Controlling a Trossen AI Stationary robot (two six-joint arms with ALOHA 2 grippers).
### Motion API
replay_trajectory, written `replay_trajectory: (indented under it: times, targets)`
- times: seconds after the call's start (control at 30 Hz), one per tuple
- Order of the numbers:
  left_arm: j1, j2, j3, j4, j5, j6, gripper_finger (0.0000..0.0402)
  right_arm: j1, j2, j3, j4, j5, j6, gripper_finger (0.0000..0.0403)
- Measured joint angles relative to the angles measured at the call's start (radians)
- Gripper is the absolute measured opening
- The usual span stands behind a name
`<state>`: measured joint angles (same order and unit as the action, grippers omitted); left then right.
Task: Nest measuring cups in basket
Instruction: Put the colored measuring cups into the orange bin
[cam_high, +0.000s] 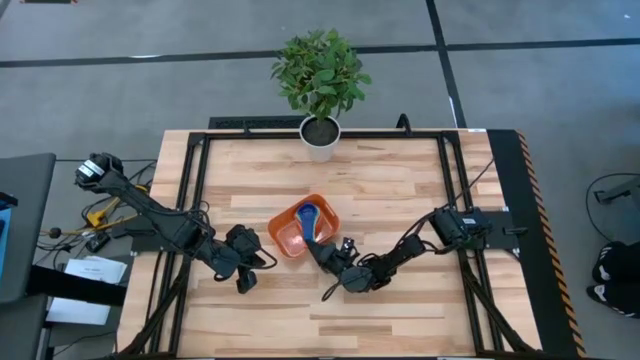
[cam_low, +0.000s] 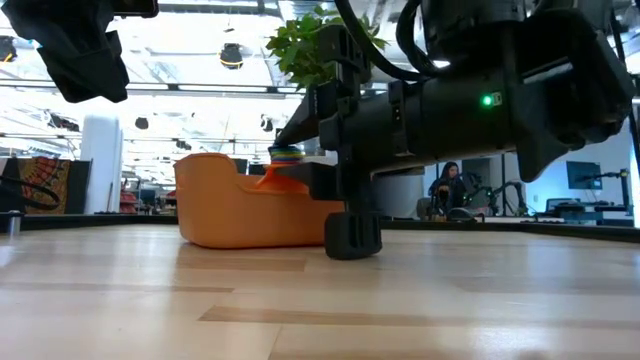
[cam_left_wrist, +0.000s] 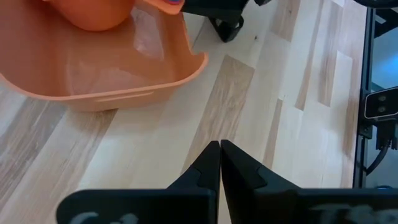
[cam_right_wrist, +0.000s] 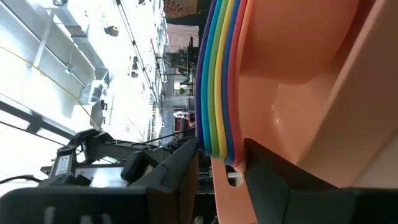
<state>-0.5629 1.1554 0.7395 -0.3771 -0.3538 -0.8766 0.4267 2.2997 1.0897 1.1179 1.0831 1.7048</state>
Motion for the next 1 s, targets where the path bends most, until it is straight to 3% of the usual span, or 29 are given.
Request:
replay_trajectory:
  times: [0.3,0.63,0.87,1.0]
  targets:
    - [0.000,0.000,0.000,0.000,0.000,-0.008,0.0000,0.014,0.000,0.003,-0.003,-0.015,0.099,0.0203]
    - [0.000,0.000,0.000,0.001,-0.001,-0.026,0.0000,0.013,0.000,0.013,-0.003,-0.147,0.192,0.0177]
    - [-0.001,0.000,0.000,0.001,-0.001,-0.069,0.0000,-0.024,0.000,0.014,-0.001,-0.233,0.176,0.0187]
    - [-0.023,0.000,0.000,0.001,-0.019,-0.098,0.0000,-0.006,0.002,0.020,-0.013,-0.206,0.173,0.0188]
